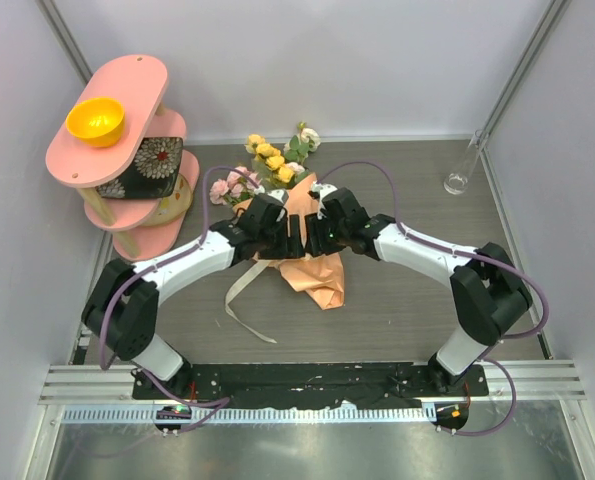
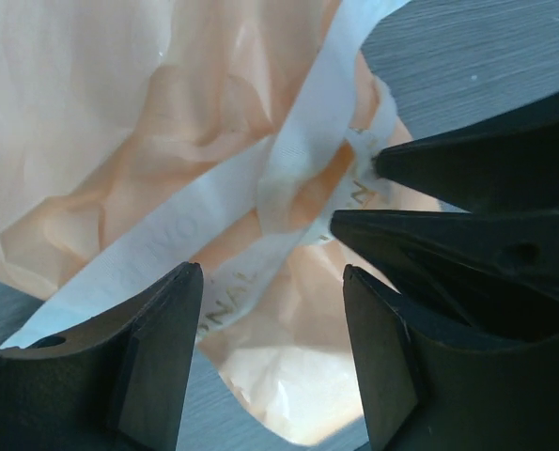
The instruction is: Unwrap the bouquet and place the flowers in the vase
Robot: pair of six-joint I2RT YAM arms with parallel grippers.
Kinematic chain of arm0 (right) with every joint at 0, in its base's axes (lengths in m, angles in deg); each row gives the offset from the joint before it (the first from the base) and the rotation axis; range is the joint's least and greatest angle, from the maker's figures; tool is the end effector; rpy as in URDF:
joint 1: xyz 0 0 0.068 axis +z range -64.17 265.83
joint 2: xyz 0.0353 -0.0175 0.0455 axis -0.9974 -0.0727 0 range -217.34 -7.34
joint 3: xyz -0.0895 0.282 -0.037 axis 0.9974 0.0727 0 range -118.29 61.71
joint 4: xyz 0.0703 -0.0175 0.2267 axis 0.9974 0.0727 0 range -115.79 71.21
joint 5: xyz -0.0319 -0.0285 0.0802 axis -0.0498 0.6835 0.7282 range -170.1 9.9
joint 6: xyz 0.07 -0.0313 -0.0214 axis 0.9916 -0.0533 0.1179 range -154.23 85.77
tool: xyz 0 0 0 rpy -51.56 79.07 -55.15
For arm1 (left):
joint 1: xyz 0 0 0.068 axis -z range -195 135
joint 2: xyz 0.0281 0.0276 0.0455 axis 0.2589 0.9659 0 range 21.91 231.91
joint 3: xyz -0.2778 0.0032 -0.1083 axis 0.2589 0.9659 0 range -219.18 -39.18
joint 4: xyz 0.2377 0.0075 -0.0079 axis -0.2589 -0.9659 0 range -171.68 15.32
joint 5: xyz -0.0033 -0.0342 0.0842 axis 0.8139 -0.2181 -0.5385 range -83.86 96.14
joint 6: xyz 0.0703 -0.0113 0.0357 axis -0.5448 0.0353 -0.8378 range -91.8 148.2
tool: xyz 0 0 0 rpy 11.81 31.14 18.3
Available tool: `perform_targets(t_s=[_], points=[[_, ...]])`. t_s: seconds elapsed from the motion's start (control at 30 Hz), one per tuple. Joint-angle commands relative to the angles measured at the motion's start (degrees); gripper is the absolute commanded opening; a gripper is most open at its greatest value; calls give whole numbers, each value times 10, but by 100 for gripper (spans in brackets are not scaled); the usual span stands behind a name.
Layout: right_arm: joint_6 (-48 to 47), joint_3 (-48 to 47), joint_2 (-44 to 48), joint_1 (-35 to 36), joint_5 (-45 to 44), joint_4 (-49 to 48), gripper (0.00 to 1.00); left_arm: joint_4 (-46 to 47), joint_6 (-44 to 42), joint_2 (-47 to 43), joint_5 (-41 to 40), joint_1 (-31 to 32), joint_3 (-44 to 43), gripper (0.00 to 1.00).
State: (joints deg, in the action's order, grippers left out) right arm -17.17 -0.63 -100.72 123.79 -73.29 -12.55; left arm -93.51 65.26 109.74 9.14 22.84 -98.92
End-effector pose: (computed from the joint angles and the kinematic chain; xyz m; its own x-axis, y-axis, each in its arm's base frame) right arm 0.2773 0.2268 0.2421 -0.7250 -0.1961 -0.6602 -0.4863 0.8246 0.2891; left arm 0.2572 -0.2044 0.2489 -0.8464 -0.1043 -0.5222 0.1641 0.8818 -0.4422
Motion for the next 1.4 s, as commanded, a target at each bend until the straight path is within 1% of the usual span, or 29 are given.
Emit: perform_targets(t_s=[0.0,0.07,0.1,0.17,0.2,0.23,0.27,0.3,0.33,0.37,0.4,0.43,0.5,0.63,0.67,0.7,0.83,0.93,1.0,1.03,1.07,1.1,1.13,1.17,1.2,1.23,1.27,1.3,1.37], points=[[-51,-36,-2,10,-100,16,47,11,-37,41,-22,-3,-37,62],[-51,-39,-7,14,-128,28,46,5,-45,50,-22,-4,-45,57],[-51,-38,-7,18,-135,29,45,0,-48,52,-26,-3,-45,51],[-51,-31,-6,20,-147,28,42,-2,-50,50,-41,-4,-41,44],[-49,-29,-3,20,-155,24,39,-1,-50,48,-47,-3,-37,38],[-48,-25,-3,19,-161,23,33,1,-49,41,-48,-3,-30,35],[-42,-23,-1,20,-166,21,31,4,-48,38,-49,-3,-27,31],[-38,-23,0,20,-182,18,27,5,-46,32,-52,-4,-22,22],[-33,-19,1,19,-193,17,18,5,-39,24,-56,-3,-16,18],[-24,-17,1,19,-203,17,14,4,-32,16,-62,-3,-13,13],[-19,-15,5,19,-223,14,11,6,-26,9,-74,-3,-6,6],[-13,-10,7,20,-232,14,5,11,-19,-13,-81,-3,12,2],[0,-3,11,20,-258,8,1,32,2,-36,-92,-3,37,0],[26,23,26,19,-306,1,1,70,33,-104,-137,-4,114,0],[32,28,29,16,-311,-2,1,85,42,-130,-143,-3,127,0],[50,35,33,9,-312,-7,1,92,48,-143,-150,-3,152,0],[80,72,49,-11,-301,-26,1,114,69,-197,-172,-3,203,0],[91,92,62,-28,-289,-42,1,119,70,-226,-178,-3,225,3],[80,96,72,-31,-247,-57,1,117,63,-229,-159,-3,226,8],[44,100,78,-31,-217,-70,4,118,59,-229,-151,-3,224,9],[33,104,82,-31,-135,-101,13,119,58,-227,-134,-3,223,14],[19,106,90,-31,-103,-109,19,115,57,-226,-128,-3,220,17],[3,101,89,-25,-79,-109,22,112,56,-226,-123,-3,216,25],[-5,93,84,-20,-75,-96,29,106,54,-225,-119,-3,208,31],[-17,76,80,-14,-55,-88,32,93,51,-229,-120,-4,202,39],[-37,67,73,3,-54,-80,33,87,43,-230,-116,-3,197,54],[-45,52,63,11,-62,-66,35,85,37,-231,-109,-3,184,59],[-50,45,57,20,-65,-60,36,73,30,-227,-105,-3,174,62],[-45,28,49,38,-111,-41,36,56,12,-218,-99,-4,139,67]])
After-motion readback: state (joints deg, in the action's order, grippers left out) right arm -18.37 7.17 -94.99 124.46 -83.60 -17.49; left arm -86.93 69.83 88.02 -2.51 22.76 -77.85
